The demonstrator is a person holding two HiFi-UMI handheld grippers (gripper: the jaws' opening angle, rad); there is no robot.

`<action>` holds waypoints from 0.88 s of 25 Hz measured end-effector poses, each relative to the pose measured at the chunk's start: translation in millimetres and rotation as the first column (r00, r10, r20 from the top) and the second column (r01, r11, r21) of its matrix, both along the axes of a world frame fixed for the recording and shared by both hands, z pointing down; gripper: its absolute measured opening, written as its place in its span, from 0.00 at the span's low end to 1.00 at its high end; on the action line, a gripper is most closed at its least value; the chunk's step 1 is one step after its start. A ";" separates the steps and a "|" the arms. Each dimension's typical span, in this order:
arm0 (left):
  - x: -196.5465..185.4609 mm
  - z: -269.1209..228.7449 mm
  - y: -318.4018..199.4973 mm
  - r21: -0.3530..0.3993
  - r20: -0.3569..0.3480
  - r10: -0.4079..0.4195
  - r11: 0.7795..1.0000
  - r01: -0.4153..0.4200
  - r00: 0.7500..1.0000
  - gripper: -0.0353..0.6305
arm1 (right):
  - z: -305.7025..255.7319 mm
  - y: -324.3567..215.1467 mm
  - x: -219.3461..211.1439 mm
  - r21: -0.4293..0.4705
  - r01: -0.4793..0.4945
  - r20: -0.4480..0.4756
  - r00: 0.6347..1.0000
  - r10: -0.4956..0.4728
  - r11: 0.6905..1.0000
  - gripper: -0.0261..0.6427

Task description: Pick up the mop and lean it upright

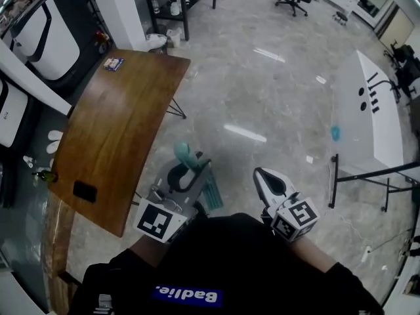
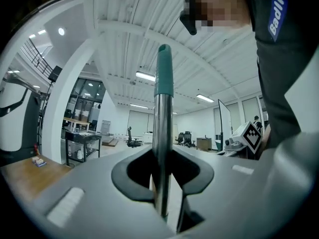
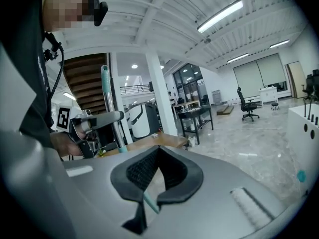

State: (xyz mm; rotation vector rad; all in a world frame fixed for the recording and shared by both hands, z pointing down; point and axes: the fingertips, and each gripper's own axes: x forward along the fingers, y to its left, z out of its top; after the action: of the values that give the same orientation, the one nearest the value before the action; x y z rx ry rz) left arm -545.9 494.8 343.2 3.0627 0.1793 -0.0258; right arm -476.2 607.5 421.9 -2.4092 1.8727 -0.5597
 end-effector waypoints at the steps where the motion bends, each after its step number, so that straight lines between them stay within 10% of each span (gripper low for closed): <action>1: 10.2 1.0 -7.3 0.006 0.005 0.008 1.000 -0.008 1.000 0.20 | -1.3 -4.2 11.0 0.005 -0.019 -0.001 1.000 0.019 1.000 0.04; 9: 104.6 -1.3 -43.5 0.051 0.013 -0.025 0.998 0.024 1.000 0.20 | 4.6 -20.9 111.3 0.033 -0.053 0.012 0.999 0.053 0.998 0.04; 22: 296.5 -41.9 -76.2 0.101 -0.028 -0.270 0.957 0.271 0.963 0.20 | 8.5 -81.8 318.1 0.075 0.238 0.022 0.970 -0.240 0.968 0.04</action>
State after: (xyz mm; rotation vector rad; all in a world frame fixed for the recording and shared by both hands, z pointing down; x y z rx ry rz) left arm -249.4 418.6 301.3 3.1654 -0.2476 -0.0547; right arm -158.0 525.7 430.4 -2.1327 2.1468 -0.5267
